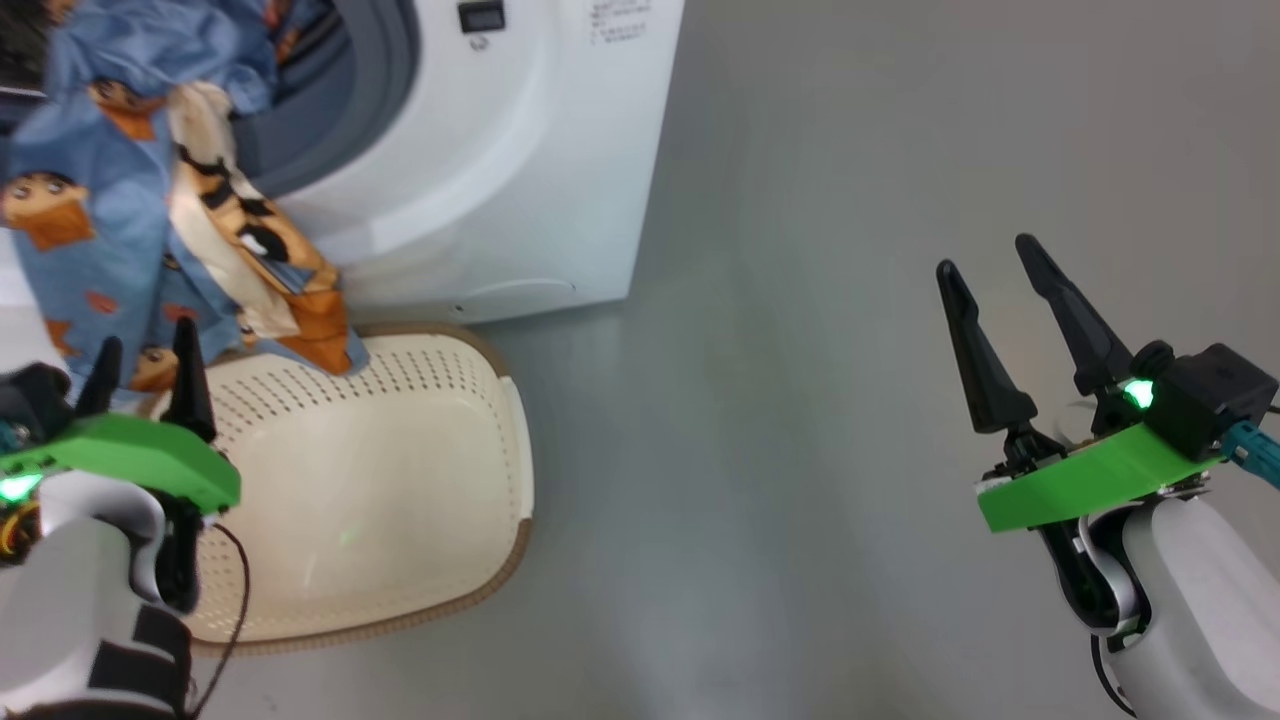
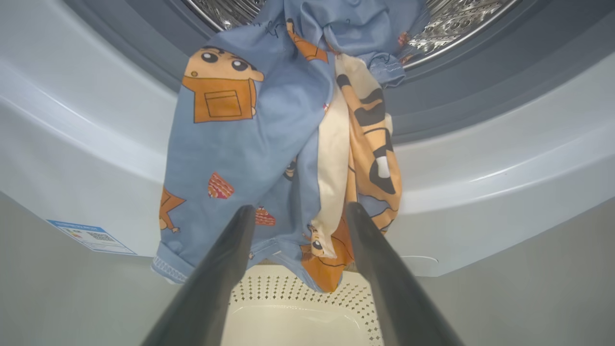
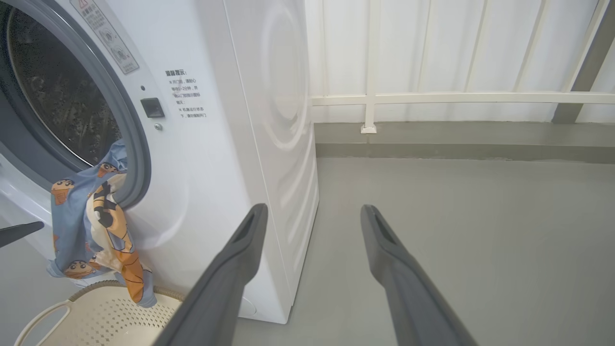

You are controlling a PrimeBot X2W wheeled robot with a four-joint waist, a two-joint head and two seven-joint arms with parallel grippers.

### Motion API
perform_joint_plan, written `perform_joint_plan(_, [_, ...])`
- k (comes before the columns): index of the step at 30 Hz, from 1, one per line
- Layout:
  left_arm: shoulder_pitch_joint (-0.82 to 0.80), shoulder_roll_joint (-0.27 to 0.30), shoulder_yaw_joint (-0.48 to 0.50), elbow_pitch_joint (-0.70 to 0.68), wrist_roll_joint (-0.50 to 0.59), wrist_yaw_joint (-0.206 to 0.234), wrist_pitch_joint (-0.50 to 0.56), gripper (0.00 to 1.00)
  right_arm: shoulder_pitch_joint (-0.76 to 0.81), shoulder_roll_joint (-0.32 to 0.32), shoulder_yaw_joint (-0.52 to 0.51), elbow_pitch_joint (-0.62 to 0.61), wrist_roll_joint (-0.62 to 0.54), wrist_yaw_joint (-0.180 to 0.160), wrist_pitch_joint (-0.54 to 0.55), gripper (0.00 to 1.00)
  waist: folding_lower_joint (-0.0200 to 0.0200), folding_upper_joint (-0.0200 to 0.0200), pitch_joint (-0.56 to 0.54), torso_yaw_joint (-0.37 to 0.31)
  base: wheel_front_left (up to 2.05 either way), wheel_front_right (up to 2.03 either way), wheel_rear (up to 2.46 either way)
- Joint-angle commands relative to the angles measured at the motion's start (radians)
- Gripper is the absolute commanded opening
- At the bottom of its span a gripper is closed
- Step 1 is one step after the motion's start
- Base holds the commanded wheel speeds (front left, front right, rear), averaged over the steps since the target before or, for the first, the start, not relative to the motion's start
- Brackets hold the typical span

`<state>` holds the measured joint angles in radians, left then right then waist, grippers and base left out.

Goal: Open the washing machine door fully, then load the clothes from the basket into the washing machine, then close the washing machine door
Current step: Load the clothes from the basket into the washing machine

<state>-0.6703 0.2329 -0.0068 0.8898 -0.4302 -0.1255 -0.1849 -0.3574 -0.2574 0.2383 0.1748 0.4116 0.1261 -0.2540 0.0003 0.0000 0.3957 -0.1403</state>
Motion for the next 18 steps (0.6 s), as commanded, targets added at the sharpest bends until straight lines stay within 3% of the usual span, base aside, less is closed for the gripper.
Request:
perform_joint_plan(1, [-0.045,0.054,0.017,0.025,-0.005,-0.003,-0.004,1.0,-0.014,-0.004,0.008,-0.029,-0.016,0.005,-0.008,1.0,-0.0003,0.0,0.07,-0.038,0.0,0.0,0.0])
perform_joint_plan(18, [-0.272,0.13,-0.01,0.252,-0.009,-0.004,-0.011,1.0,-0.066,0.023,0.006,-0.052,-0.022,0.005,-0.008,1.0,-0.0003,0.0,0.211,-0.089,0.0,0.0,0.0])
